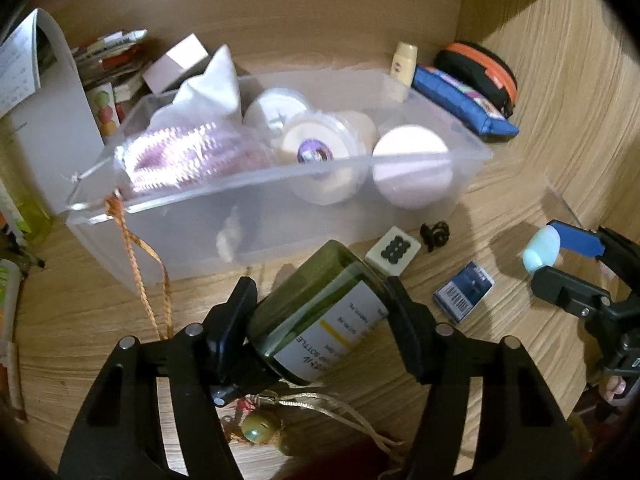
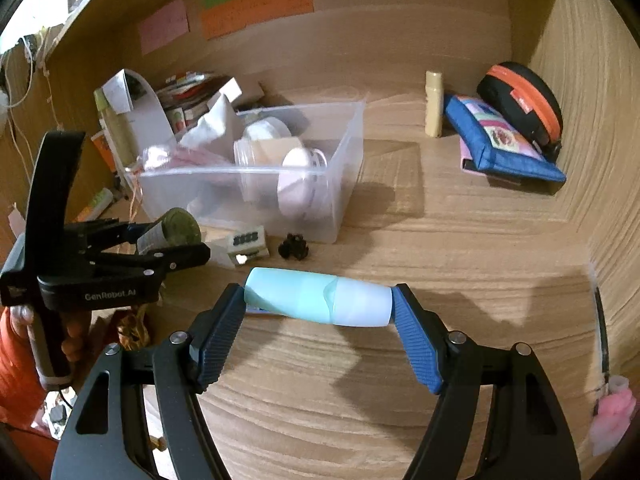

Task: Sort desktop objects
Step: 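Carry the green bottle and mint tube over the clear box with both tools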

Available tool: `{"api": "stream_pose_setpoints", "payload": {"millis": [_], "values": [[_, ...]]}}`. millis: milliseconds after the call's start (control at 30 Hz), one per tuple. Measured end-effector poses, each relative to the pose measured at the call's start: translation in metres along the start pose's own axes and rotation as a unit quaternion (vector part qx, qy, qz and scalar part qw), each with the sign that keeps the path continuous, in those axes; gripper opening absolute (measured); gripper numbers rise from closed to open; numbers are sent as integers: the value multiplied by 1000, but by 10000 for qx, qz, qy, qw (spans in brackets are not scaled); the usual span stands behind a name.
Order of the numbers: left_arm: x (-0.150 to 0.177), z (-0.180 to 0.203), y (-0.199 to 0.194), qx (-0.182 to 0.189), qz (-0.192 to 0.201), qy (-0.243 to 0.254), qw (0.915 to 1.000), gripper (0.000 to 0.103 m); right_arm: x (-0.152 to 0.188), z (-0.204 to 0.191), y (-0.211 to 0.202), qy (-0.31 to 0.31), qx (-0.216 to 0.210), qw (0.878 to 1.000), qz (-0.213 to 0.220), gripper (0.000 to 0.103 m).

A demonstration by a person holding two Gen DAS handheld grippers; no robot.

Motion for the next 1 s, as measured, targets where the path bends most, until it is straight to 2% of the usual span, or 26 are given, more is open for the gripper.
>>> {"api": "stream_pose_setpoints", "payload": {"millis": [167, 333, 467, 700, 1000], "values": [[-10, -2, -16, 80, 264, -135, 9995, 64, -15, -4, -8, -38, -3, 9998, 198, 71], [-23, -3, -37, 240, 588, -291, 9976, 64, -36, -14, -15, -72, -196, 9990, 391, 71], [-39, -5, -47, 170, 779, -243, 9965, 64, -53, -24, -15, -193, -275, 9980, 532, 71], [-55, -17, -53, 111, 889, -266, 9956, 64, -66, -38, -7, -377, -395, 9969, 572, 71], [-87, -32, -69, 209, 1251, -406, 9911, 64, -80, -41, 10, -438, -437, 9967, 533, 71]]}}
Point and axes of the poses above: each gripper's, at about its wrist camera, not at the fingertips, and y roughly the way its jaws point, z to its right, x to its underside, the point moved 10 cm from there along y, roughly the way its jaws point, and after that the axes turned 11 degrees about y, right-handed, at the moved point
